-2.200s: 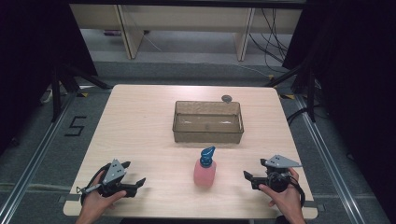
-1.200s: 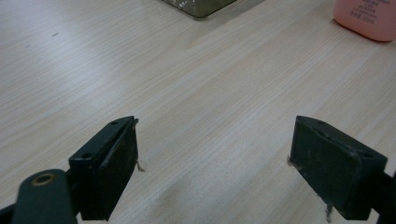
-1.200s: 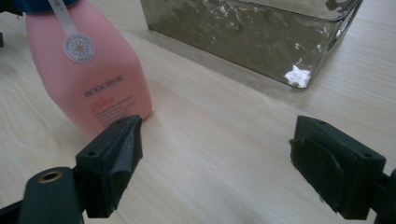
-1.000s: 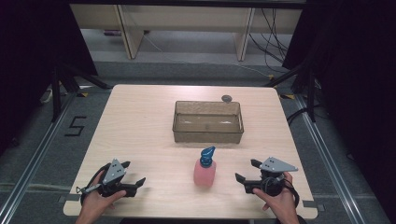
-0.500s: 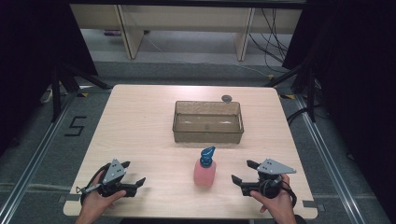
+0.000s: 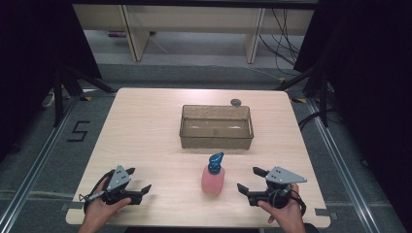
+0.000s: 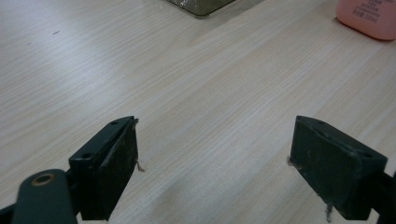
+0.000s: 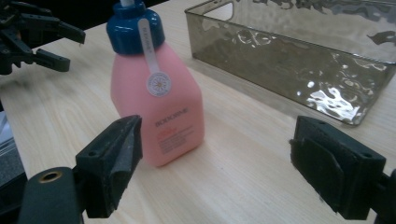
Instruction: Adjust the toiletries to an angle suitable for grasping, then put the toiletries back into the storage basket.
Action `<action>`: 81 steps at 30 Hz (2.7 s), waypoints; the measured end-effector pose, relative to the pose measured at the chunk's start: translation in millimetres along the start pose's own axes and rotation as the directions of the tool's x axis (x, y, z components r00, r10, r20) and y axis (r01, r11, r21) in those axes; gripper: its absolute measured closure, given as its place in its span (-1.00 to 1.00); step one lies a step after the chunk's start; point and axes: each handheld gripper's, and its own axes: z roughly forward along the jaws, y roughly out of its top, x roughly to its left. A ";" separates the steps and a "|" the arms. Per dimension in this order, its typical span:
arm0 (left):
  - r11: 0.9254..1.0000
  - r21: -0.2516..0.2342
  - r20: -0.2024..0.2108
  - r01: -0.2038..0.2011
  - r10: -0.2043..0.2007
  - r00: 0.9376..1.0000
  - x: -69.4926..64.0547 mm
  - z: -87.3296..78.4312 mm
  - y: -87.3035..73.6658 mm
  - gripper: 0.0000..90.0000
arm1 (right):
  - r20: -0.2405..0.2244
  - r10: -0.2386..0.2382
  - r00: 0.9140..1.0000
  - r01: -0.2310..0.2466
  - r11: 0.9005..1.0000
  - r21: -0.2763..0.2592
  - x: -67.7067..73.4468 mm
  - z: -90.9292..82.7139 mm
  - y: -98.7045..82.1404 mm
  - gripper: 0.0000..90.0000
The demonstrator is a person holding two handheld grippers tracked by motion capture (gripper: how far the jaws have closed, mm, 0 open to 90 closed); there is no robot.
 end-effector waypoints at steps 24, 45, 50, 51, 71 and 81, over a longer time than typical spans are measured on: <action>1.000 0.002 -0.008 0.025 -0.025 1.000 -0.2 2.8 0.0 -0.67 | -0.035 -0.047 0.998 0.044 0.997 -0.064 8.2 5.9 6.7 -0.65; 0.999 0.032 0.001 -0.022 0.022 1.000 0.1 4.1 -0.3 -0.67 | -0.090 -0.035 0.995 0.029 0.997 -0.069 18.6 20.2 8.6 -0.66; 0.999 0.033 0.001 -0.014 0.014 1.000 0.3 3.7 -0.3 -0.67 | -0.097 -0.078 0.992 0.071 0.995 -0.072 20.6 25.2 13.9 -0.66; 0.999 0.033 0.002 -0.014 0.014 1.000 0.0 3.7 -0.3 -0.67 | -0.097 -0.086 0.992 0.079 0.994 -0.074 20.4 26.1 14.5 -0.66; 1.000 0.008 0.002 0.001 -0.001 1.000 -3.1 3.3 0.9 -0.67 | -0.130 -0.086 0.988 0.076 0.993 -0.087 24.7 44.7 28.0 -0.62; 1.000 -0.001 0.004 -0.002 0.002 1.000 -2.5 3.4 0.8 -0.67 | -0.124 -0.120 0.985 0.108 0.990 -0.094 26.5 55.5 33.9 -0.52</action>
